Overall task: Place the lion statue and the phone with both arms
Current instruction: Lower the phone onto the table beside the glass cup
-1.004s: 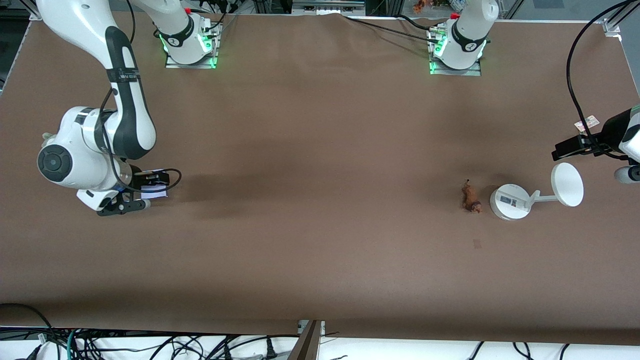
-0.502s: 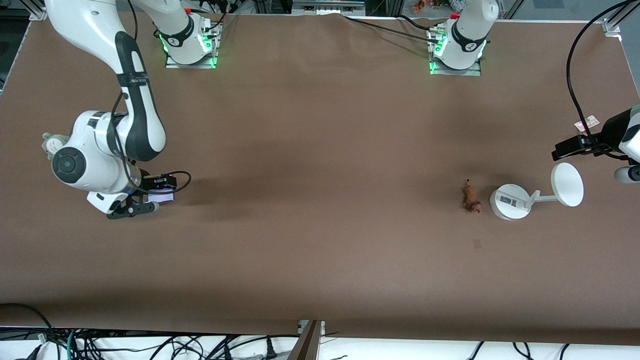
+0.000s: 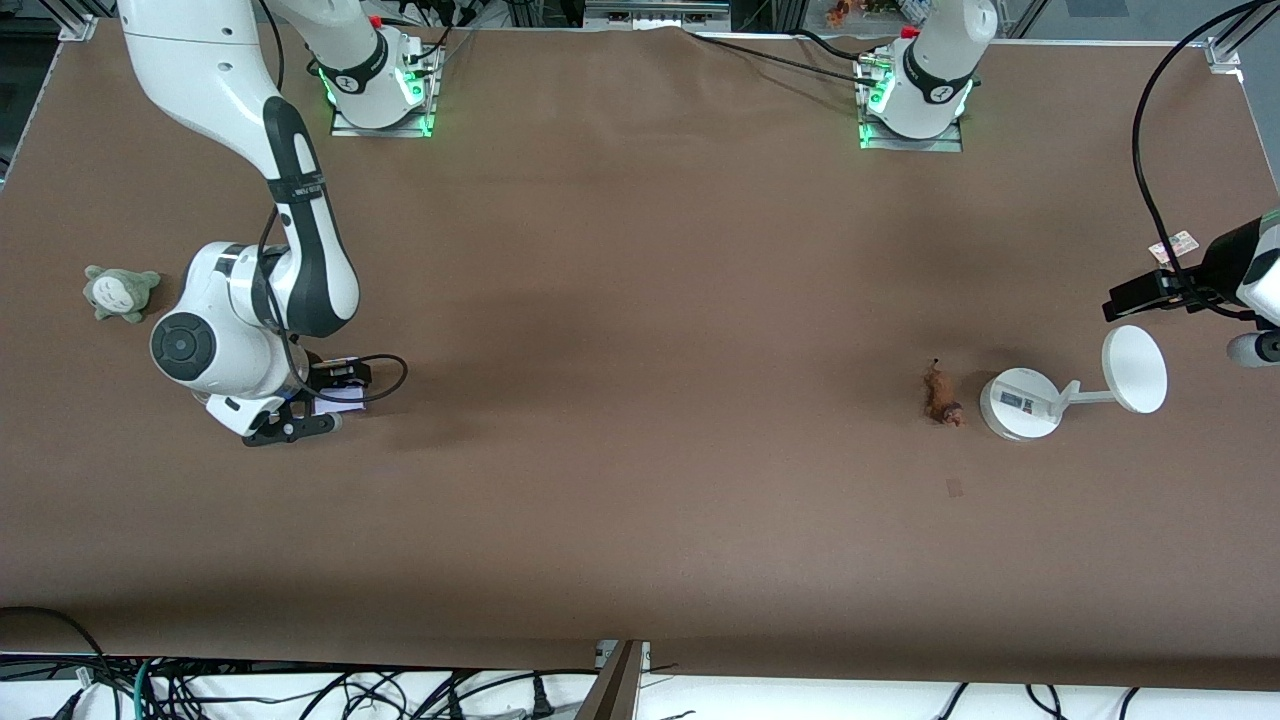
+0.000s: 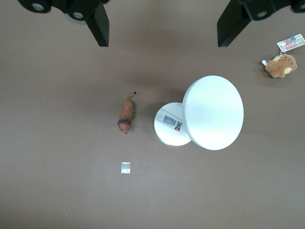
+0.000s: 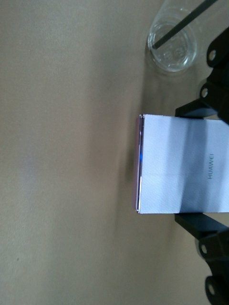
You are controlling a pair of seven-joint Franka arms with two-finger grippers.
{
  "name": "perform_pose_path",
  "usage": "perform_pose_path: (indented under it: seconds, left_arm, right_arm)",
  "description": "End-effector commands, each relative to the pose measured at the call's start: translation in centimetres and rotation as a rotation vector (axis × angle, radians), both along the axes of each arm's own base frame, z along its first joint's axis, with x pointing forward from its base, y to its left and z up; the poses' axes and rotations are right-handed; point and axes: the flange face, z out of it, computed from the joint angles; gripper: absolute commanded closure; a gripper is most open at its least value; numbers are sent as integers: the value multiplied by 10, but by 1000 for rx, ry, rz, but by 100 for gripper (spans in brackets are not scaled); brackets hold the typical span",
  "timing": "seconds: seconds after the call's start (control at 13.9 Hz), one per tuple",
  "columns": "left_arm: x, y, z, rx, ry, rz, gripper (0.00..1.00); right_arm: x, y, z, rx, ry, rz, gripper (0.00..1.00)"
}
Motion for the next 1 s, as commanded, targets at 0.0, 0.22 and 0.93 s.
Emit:
perform_pose_path:
  seconds: [0.0,0.22,0.93]
  left_arm:
    - [2,-1,3,-17,4,-20,0]
    - [2,-3,3,-16,6,-24,0]
    - [4,-3,13,-20,-18,-22,0]
  right_arm:
    - [2,-1,-15,4,-10,-12,44]
    - [0,1,-26,16,0,-32,44]
    - [1,5,-39,10,-14,-33,1]
